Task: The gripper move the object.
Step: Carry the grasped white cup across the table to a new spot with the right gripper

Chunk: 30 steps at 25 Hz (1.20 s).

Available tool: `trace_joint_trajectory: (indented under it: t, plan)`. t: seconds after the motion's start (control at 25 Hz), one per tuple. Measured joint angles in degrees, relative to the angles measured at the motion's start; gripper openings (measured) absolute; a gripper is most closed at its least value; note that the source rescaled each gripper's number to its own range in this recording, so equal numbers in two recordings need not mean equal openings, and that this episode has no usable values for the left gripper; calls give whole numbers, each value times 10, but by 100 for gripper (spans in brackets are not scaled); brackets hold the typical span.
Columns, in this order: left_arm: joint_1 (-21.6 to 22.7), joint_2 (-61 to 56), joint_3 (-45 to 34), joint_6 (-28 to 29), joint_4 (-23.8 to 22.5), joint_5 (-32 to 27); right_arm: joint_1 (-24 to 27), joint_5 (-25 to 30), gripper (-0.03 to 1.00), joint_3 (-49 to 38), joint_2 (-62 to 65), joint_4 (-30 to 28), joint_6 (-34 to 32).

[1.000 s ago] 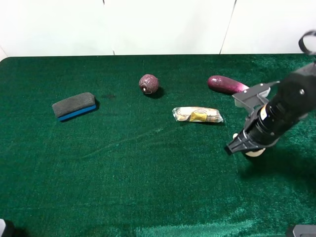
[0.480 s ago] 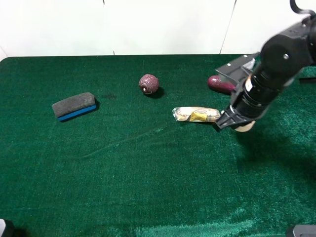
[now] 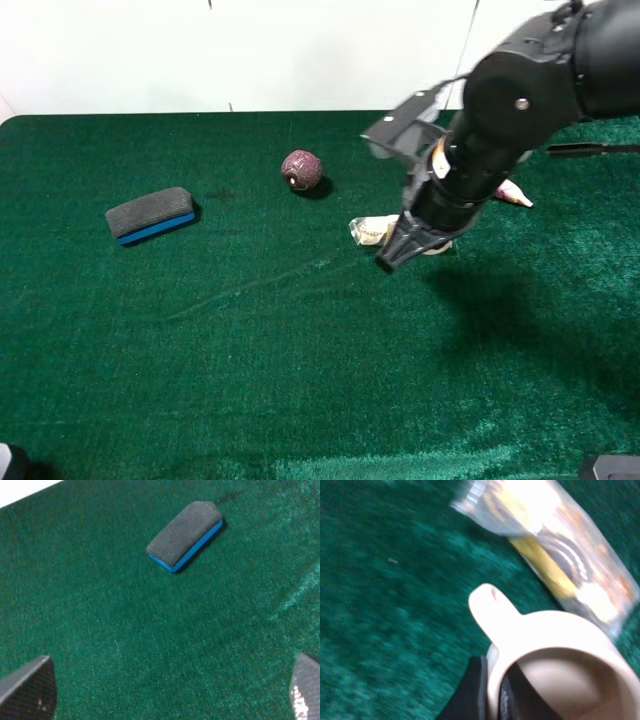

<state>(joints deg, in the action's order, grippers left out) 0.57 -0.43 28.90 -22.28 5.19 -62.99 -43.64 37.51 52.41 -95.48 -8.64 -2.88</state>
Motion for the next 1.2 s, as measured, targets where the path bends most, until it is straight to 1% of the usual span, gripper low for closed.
trace_joint_trajectory:
  t: [0.16, 0.36, 0.6, 0.88, 1.2]
  plan:
    - [0, 0, 0, 0, 0, 0, -48, 21, 0, 44, -32, 0, 2]
    - [0, 0, 0, 0, 0, 0, -102, 48, 0, 122, -93, 7, 33]
    - [0, 0, 0, 0, 0, 0, -147, 92, 0, 220, -158, 18, 66]
    - [0, 0, 0, 0, 0, 0, -167, 125, 0, 319, -227, 36, 111]
    - [0, 0, 0, 0, -1, 0, -168, 153, 0, 413, -300, 44, 153]
